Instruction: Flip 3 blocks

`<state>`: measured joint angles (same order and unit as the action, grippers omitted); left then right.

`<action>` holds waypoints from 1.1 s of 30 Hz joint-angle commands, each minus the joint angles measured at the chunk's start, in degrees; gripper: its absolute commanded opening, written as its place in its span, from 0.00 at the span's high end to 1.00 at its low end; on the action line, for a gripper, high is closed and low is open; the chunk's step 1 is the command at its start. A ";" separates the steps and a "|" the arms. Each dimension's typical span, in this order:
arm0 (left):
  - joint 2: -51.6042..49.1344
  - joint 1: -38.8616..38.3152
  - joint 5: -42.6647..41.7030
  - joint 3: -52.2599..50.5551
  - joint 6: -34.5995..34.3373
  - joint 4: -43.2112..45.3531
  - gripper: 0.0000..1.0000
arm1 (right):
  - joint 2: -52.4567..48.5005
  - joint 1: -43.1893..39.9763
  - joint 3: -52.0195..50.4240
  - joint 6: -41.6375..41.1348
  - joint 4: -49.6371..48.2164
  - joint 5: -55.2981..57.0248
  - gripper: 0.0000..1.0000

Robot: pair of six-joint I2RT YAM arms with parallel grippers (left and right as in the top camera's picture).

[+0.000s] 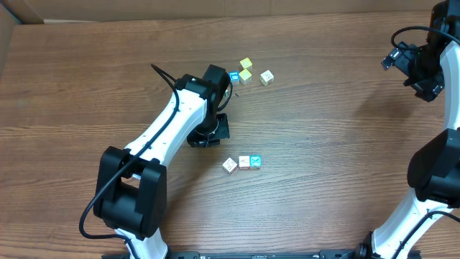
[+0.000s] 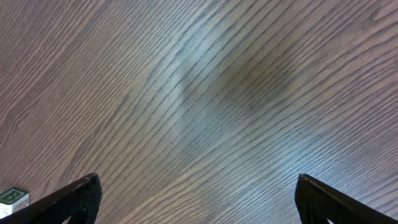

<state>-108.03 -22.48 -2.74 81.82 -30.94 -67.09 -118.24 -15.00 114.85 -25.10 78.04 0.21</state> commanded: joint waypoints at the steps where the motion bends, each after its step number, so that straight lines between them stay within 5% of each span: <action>1: -0.20 -1.01 1.05 -0.04 1.11 -4.24 0.96 | 1.11 -0.09 0.68 0.04 -0.24 0.17 0.00; 33: -0.20 -1.99 -4.20 -9.79 -4.02 -1.20 0.96 | 1.11 -0.09 0.68 0.04 -0.24 0.17 0.00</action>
<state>-108.03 -24.03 -5.39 72.29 -33.61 -67.88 -118.24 -15.00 114.85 -25.06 78.04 0.23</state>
